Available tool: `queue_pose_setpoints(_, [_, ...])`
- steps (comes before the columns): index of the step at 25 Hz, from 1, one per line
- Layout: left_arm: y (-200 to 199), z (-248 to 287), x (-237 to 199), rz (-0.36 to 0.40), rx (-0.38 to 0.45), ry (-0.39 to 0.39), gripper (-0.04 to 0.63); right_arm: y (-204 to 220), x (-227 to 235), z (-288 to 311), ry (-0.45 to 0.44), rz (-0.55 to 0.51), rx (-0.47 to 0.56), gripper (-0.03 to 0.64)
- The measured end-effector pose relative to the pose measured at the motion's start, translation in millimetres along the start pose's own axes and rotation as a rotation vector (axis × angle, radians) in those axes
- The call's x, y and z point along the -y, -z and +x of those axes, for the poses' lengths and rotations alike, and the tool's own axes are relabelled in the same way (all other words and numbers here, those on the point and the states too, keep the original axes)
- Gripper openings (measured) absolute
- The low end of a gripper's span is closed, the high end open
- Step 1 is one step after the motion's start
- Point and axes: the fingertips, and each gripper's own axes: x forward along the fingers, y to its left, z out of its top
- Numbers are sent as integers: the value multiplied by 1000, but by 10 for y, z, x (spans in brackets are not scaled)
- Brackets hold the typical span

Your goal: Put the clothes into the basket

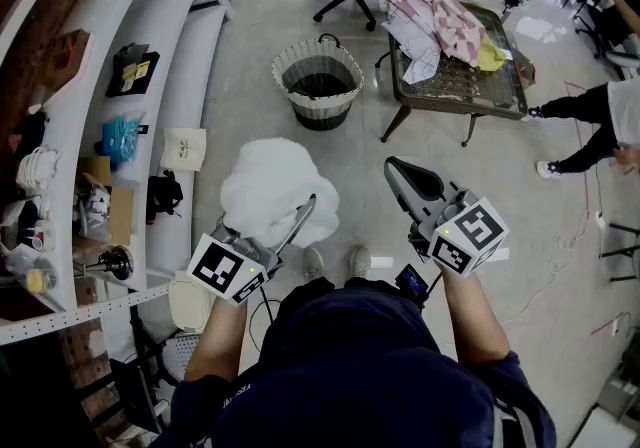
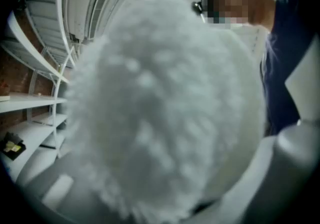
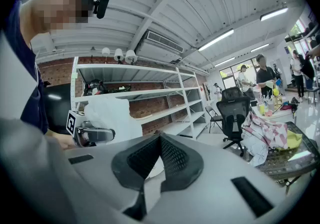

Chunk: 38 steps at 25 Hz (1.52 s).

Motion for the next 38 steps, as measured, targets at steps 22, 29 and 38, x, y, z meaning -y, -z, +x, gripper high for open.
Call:
queue_pose_setpoints(22, [112, 277, 273, -5, -25, -66, 213, 103, 302, -372, -37, 30, -3, 8])
queue_pose_setpoints(29, [151, 360, 286, -10, -41, -102, 215, 78, 494, -464, -52, 49, 12, 8])
queue_pose_setpoints(38, [177, 581, -63, -25, -35, -99, 215, 38, 792, -247, -37, 51, -13, 8])
